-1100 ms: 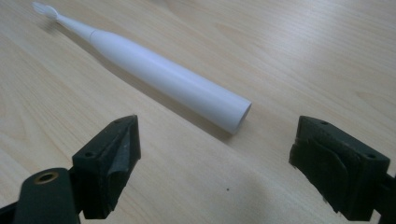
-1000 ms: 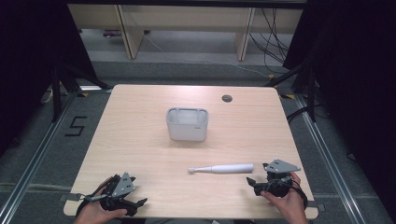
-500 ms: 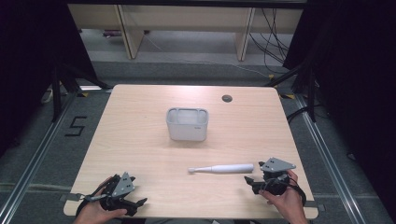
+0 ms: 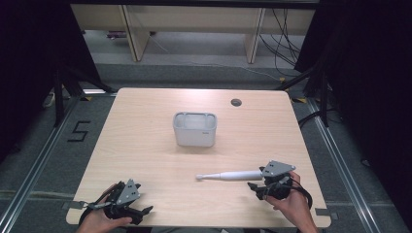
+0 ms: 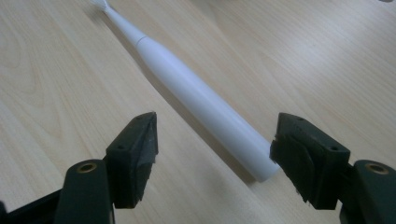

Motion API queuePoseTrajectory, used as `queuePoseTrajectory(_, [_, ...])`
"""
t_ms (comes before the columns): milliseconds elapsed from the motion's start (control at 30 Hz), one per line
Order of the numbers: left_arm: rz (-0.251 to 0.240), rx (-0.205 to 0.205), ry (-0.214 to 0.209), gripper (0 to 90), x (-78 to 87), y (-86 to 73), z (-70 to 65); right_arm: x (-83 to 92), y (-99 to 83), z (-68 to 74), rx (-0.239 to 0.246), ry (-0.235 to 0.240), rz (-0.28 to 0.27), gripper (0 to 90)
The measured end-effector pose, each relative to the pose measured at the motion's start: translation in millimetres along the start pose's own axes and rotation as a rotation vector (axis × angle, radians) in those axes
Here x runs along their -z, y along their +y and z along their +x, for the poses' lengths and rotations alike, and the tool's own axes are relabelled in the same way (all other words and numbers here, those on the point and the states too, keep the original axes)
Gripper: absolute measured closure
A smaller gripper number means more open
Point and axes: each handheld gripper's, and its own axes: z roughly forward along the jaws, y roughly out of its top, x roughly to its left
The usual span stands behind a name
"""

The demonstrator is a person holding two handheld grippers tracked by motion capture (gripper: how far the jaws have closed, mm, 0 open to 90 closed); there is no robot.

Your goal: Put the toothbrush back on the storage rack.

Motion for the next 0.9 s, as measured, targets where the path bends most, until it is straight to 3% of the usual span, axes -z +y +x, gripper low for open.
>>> queuePoseTrajectory(33, [-0.002, 0.001, -0.002, 16.2, 0.2, 0.0, -0.6, -2.1, 4.1, 1.6, 0.024, 0.010, 0.016, 32.2])
queuePoseTrajectory(433, [-0.001, 0.004, -0.005, 16.2, -0.5, 0.0, -0.9, -14.2, 27.2, 8.0, 0.101, 0.050, 0.102, 36.6])
queuePoseTrajectory(467, [0.004, 0.000, -0.002, 16.2, -0.5, -0.1, -0.4, -18.1, 32.6, 9.0, 0.129, 0.060, 0.133, 37.8])
queuePoseTrajectory(600, [-0.005, 0.007, -0.005, 16.2, -0.5, 0.0, -1.0, -27.0, 40.9, 7.2, 0.184, 0.063, 0.146, 39.0])
queuePoseTrajectory(733, [0.000, 0.003, -0.002, 16.2, -0.6, -0.1, 0.0, -30.1, 46.9, 5.1, 0.199, 0.115, 0.195, 40.4])
queuePoseTrajectory(767, [-0.005, 0.005, -0.005, 16.2, -0.4, 0.2, -0.7, -32.3, 50.0, 5.5, 0.187, 0.099, 0.208, 40.8])
queuePoseTrajectory(900, [0.003, 0.000, -0.001, 16.2, -0.5, 0.0, -0.2, -37.0, 53.4, 3.7, 0.210, 0.117, 0.223, 42.0])
